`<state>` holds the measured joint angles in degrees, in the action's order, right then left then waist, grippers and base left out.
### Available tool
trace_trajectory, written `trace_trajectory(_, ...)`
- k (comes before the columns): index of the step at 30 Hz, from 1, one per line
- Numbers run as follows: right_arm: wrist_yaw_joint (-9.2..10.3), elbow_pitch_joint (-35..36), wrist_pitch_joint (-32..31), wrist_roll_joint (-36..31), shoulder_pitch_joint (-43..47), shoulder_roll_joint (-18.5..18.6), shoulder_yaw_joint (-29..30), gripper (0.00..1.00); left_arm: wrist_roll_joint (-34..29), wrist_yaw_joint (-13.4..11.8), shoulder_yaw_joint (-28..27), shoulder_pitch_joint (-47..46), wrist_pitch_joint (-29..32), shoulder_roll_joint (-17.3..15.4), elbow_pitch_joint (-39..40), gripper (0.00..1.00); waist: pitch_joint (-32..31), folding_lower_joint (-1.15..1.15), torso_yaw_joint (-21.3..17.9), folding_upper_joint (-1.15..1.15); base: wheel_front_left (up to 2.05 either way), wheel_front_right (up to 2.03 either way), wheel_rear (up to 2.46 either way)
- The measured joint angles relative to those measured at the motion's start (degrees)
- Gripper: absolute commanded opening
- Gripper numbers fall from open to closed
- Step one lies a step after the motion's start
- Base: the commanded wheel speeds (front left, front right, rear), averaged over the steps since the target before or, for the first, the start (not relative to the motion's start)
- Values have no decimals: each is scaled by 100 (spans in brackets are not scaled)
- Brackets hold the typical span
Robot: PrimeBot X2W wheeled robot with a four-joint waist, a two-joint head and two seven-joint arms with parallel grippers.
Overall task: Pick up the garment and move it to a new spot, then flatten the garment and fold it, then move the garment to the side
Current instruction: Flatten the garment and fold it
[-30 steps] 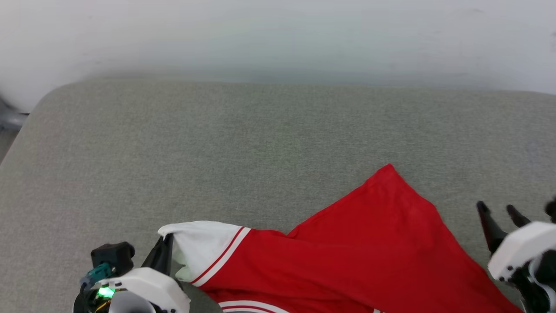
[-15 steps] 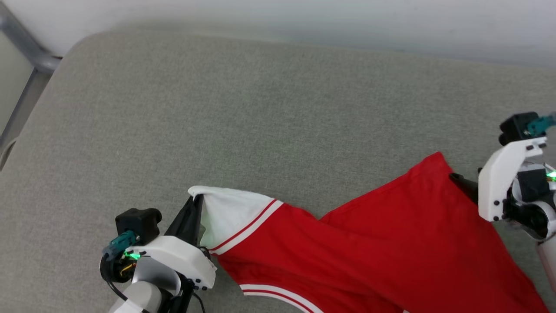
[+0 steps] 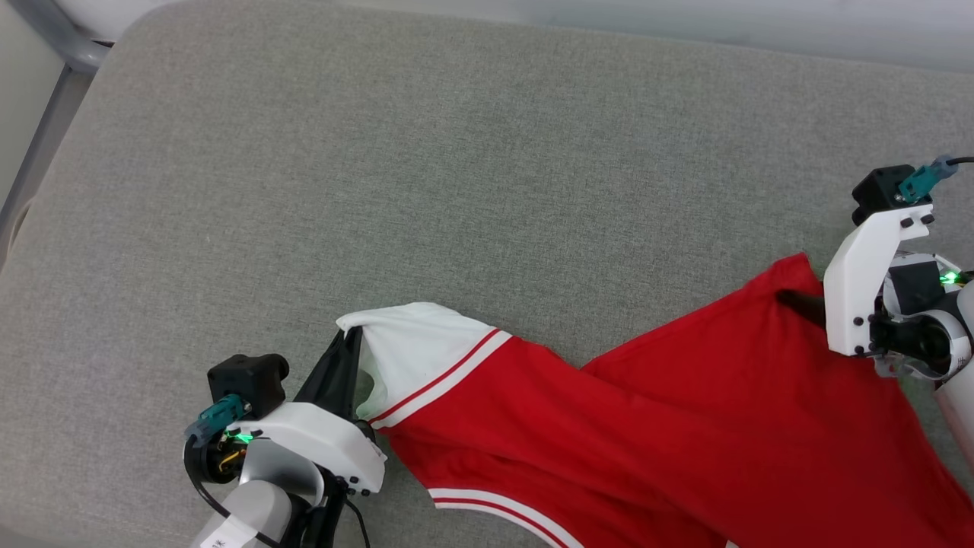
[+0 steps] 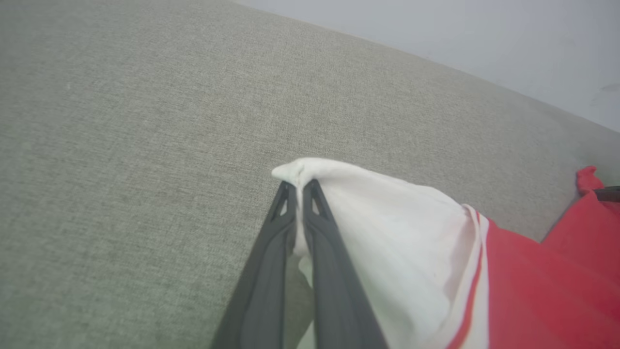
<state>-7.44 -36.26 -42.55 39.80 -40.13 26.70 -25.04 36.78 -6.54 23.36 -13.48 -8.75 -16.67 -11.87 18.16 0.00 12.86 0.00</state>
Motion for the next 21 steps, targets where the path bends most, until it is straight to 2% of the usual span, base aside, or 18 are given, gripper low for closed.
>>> trace_trajectory(3, 4, -100, 53, 208, -46, 20, -174, 0, 27, 0, -8, 8, -12, 8, -76, 0, -41, 0, -10, 0, 0, 0, 0)
trace_trajectory(9, -10, -313, 635, 478, -106, 4, -289, 0, 71, -74, -133, 35, -18, -99, -138, 0, -278, 1, -90, 0, 0, 0, 0)
trace_trajectory(15, -9, -567, 1291, 459, -389, 32, -200, 0, 130, -103, -375, -236, 45, -370, -107, 0, -590, 0, -319, 0, 0, 0, 0)
trace_trajectory(21, -10, -924, 1942, 219, -691, -159, -65, 0, 168, 32, -553, -946, 232, -651, -297, 0, -876, 0, -696, 0, 0, 0, 0)
